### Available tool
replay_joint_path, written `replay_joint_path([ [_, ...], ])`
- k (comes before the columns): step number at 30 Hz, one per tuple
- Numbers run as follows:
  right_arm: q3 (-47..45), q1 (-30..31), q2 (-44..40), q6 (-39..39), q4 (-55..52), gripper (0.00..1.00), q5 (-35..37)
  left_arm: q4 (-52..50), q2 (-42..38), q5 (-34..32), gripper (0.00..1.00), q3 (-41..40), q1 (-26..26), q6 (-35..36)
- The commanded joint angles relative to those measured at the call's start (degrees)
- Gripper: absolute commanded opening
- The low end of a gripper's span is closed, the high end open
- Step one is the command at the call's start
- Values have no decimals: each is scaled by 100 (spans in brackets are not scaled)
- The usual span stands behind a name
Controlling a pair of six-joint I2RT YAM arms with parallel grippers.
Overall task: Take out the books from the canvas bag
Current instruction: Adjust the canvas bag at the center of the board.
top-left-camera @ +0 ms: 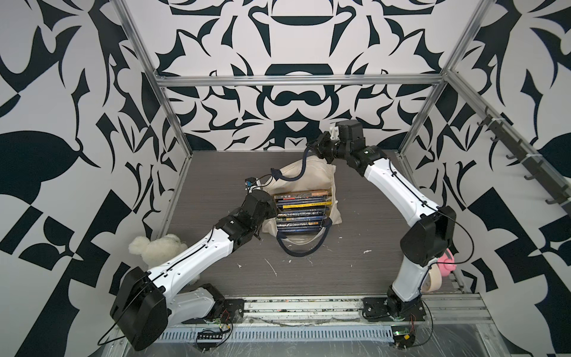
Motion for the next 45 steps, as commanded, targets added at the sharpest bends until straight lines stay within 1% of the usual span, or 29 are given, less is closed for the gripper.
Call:
replay_joint_path([
  [1, 948, -202, 136, 55, 460, 0, 454, -207, 107, -87, 0, 68, -37, 275],
  [8, 2369, -344, 861, 7, 129, 0, 145, -172, 80, -83, 0, 66, -169, 512],
  [10, 2848, -353, 1056, 69, 117, 1, -352, -189, 79, -115, 0, 83, -200, 558],
  [11, 3028, -356, 1124, 72, 55, 4, -541, -192, 79, -129, 0, 83, -200, 568],
  [12, 3184, -351, 1159, -39, -159, 8, -636, -207, 57, -150, 0, 71, -200, 568],
  [14, 3177, -279, 1085, -382, -470, 22, -720, -199, 18, -158, 0, 50, -200, 590],
  [16, 2945, -231, 885, -844, -767, 40, -685, -207, -15, -168, 0, 48, -200, 594],
  [19, 2424, -214, 578, -1336, -1071, 55, -668, -203, -44, -154, 0, 49, -200, 569],
  [21, 2076, -214, 358, -1663, -1310, 63, -577, -205, -56, -142, 0, 63, -200, 528],
  [22, 1868, -202, 236, -1785, -1366, 65, -555, -209, -54, -115, 0, 70, -200, 509],
  [25, 1213, -203, -191, -2047, -1361, 68, -403, -199, -62, -77, 0, 83, -200, 456],
  [27, 1002, -201, -416, -2314, -1590, 69, -255, -203, -55, -81, 0, 107, -200, 446],
  [30, 683, -184, -767, -2688, -1974, 70, -84, -224, -53, -98, 0, 139, -200, 385],
  [32, 133, -88, -1145, -2820, -1904, 70, 23, -232, -64, -77, 0, 158, -200, 345],
  [35, -777, 435, -1675, -3104, -1687, 70, 393, -242, -77, -48, 0, 205, -200, 305],
  [37, -1340, 964, -1911, -3266, -1468, 70, 668, -243, -104, -20, 0, 232, -200, 271],
  [39, -1990, 1334, -2063, -3184, -869, 70, 624, -217, -121, -15, 0, 232, -200, 269],
  [41, -2402, 1633, -2085, -3235, -364, 70, 578, -225, -123, -25, 0, 258, -200, 261],
  [43, -2652, 1940, -1977, -3460, -14, 70, 870, -191, -137, 28, 0, 259, -200, 245],
  [45, -2823, 2114, -1841, -3625, 366, 70, 901, -131, -161, 94, 0, 228, -200, 234],
])
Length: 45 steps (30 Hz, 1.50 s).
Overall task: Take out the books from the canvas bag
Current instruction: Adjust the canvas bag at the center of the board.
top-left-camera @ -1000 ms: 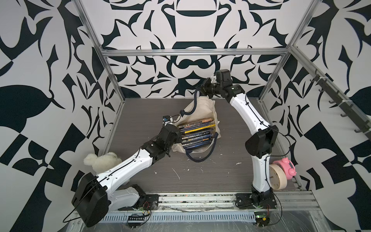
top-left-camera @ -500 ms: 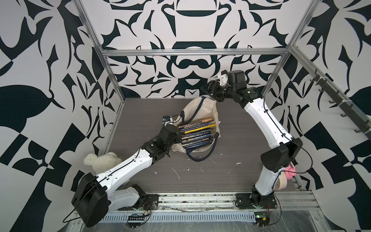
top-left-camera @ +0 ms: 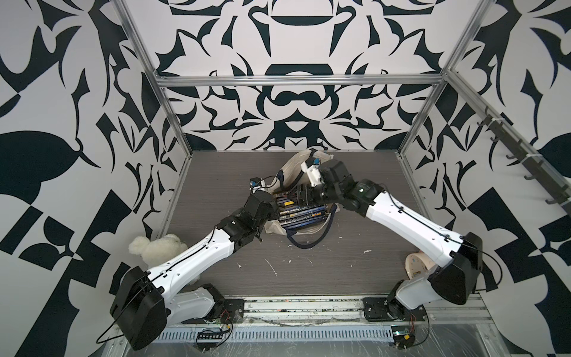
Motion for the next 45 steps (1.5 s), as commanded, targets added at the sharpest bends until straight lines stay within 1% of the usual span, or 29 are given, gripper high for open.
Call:
replay_joint_path([
  [1, -238, 127, 86, -433, 1211, 70, 443, 1, -151, 101, 0, 124, -6, -20],
  [4, -467, 134, 220, -605, 1786, 70, 780, 71, -197, 142, 0, 75, -6, -9],
  [7, -705, 138, 322, -961, 2460, 69, 1186, 255, -274, 272, 0, -35, -6, 7],
  [10, -826, 132, 497, -1243, 3066, 70, 1424, 371, -331, 317, 0, -101, -6, 31],
  [13, -800, 138, 710, -1503, 3434, 70, 1624, 401, -345, 353, 0, -110, -2, 60],
  [16, -850, 138, 854, -1632, 3831, 70, 1599, 442, -372, 401, 0, -110, 1, 77],
  [19, -800, 137, 1010, -1787, 3875, 69, 1725, 423, -425, 397, 0, -125, -1, 86],
  [21, -858, 138, 1115, -1907, 3986, 66, 1867, 423, -480, 379, 0, -145, 3, 103],
  [24, -868, 130, 1296, -2057, 4065, 57, 1891, 410, -559, 361, 0, -171, 3, 126],
  [26, -820, 130, 1424, -2087, 4093, 54, 1929, 402, -608, 355, 0, -178, 3, 147],
  [29, -683, 130, 1554, -2222, 3944, 39, 2128, 376, -685, 311, 0, -195, 6, 148],
  [31, -668, 130, 1496, -2245, 3775, 21, 2411, 338, -726, 263, 0, -213, 12, 148],
  [33, -658, 135, 1332, -2273, 3500, 3, 2865, 296, -776, 179, 0, -224, 12, 148],
  [34, -686, 162, 1193, -2365, 3400, 0, 3031, 269, -786, 128, 0, -233, 20, 148],
  [37, -578, 255, 792, -2758, 2802, 0, 3520, 156, -759, 1, 0, -222, 45, 122],
  [38, -435, 278, 695, -2948, 2508, 0, 3607, 115, -747, -34, 0, -216, 55, 113],
  [40, -123, 338, 540, -3325, 1959, 0, 3996, 58, -718, -73, 0, -198, 56, 113],
  [45, 573, 383, 303, -4350, 1076, 0, 4340, -23, -647, -166, 0, -180, 65, 154],
])
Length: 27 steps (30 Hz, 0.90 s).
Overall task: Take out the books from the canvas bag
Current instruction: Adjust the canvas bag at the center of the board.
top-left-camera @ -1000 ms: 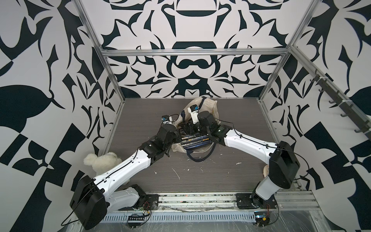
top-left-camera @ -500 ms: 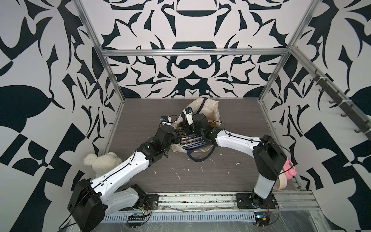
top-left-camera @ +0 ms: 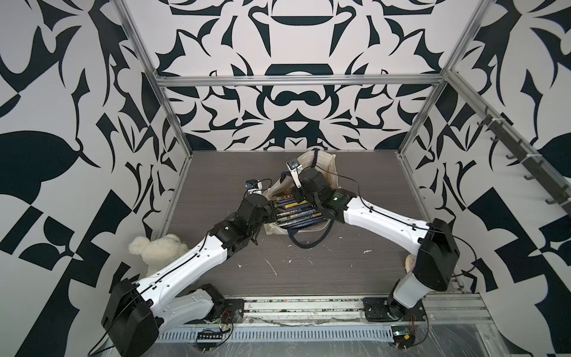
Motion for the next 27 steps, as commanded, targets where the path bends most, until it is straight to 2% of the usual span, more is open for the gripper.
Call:
replay_joint_path([
  [1, 672, -8, -344, -1056, -612, 0, 673, -18, -89, -297, 0, 67, 43, 111],
  [5, 1288, -7, -217, -2098, -731, 0, 960, -141, 75, -239, 0, 188, 43, 195],
  [12, 2331, -9, 337, -3349, -363, 0, 1110, -136, 131, -114, 0, 208, 43, 410],
  [21, 3096, -7, 749, -4149, 386, 0, 1154, -99, 134, 14, 0, 137, 41, 530],
  [24, 3356, -11, 768, -4261, 183, 0, 1109, -118, 121, 28, 0, 137, 43, 570],
  [27, 4012, -20, 860, -4124, -605, 0, 1111, -130, 77, 28, 0, 128, 43, 587],
])
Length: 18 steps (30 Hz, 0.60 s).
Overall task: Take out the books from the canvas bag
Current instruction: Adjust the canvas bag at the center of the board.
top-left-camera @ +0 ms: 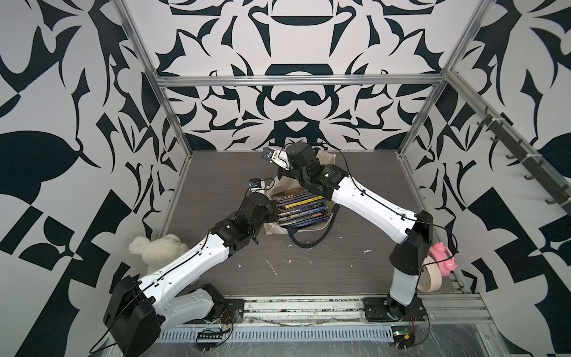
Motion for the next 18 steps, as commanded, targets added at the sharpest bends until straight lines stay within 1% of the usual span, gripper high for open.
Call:
replay_joint_path([
  [1, 1195, -68, -433, 138, 342, 0, 371, -169, -61, -47, 0, 53, 43, 135],
  [6, 2266, -77, -266, 589, -902, 0, 248, -160, -83, -28, 0, 29, 42, 146],
  [8, 2653, -83, -290, 1055, -1352, 0, 207, -160, -91, -5, 0, 25, 43, 152],
  [10, 3175, -82, -258, 1491, -2027, 0, -64, -142, -100, 8, 0, 19, 47, 161],
  [15, 3542, -85, -438, 2161, -2667, 0, -570, -168, -118, 51, 0, 30, 41, 255],
  [18, 3632, -146, -505, 2423, -2938, 0, -851, -220, -134, -111, 0, 34, 31, 278],
])
